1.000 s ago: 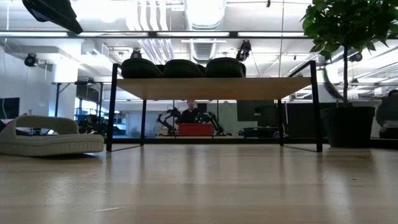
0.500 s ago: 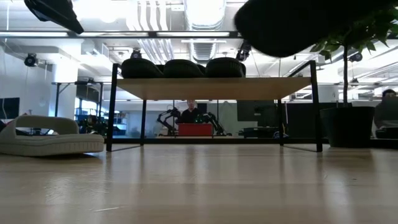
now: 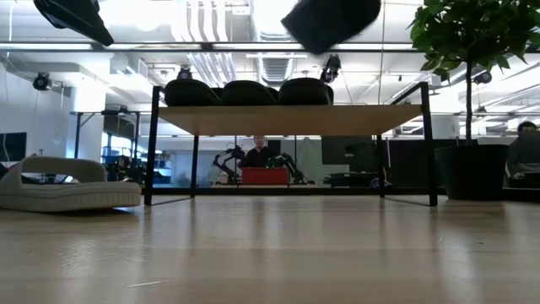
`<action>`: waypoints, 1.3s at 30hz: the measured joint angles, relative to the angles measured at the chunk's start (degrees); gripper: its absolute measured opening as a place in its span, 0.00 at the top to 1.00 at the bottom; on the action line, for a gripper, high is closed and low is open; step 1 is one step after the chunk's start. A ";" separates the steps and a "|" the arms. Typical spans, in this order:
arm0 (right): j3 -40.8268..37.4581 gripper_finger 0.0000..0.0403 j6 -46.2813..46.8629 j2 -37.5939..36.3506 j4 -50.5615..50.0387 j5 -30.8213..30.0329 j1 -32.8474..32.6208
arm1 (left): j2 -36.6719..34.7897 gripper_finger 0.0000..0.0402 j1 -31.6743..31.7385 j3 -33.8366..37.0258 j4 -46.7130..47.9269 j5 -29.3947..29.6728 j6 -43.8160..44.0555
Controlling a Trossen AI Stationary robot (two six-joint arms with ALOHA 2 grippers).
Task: Pick and place slides into the shelf
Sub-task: Put the black slipper on the shelf
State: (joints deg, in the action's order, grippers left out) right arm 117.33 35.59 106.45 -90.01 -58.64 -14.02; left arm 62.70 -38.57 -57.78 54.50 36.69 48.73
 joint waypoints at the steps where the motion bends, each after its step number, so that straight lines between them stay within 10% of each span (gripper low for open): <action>1: -0.48 0.97 -0.13 0.05 0.04 1.01 1.98 | 0.00 0.53 -0.02 0.00 0.02 0.00 0.00; 10: -7.76 0.97 -10.15 -0.08 -0.07 2.08 15.40 | 0.00 0.53 -0.02 0.00 0.02 -0.02 -0.04; 30: -16.59 0.97 -11.92 -1.53 -0.06 2.53 19.20 | 0.00 0.53 -0.02 0.02 0.61 -0.02 -0.09; 39: -18.25 0.97 0.92 -2.56 0.39 23.17 24.02 | 0.00 0.53 -0.02 0.04 0.61 -0.02 -0.11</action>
State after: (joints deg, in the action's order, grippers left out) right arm 99.08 36.50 103.90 -89.62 -35.46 10.01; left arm 62.70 -38.59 -57.74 55.11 36.67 48.62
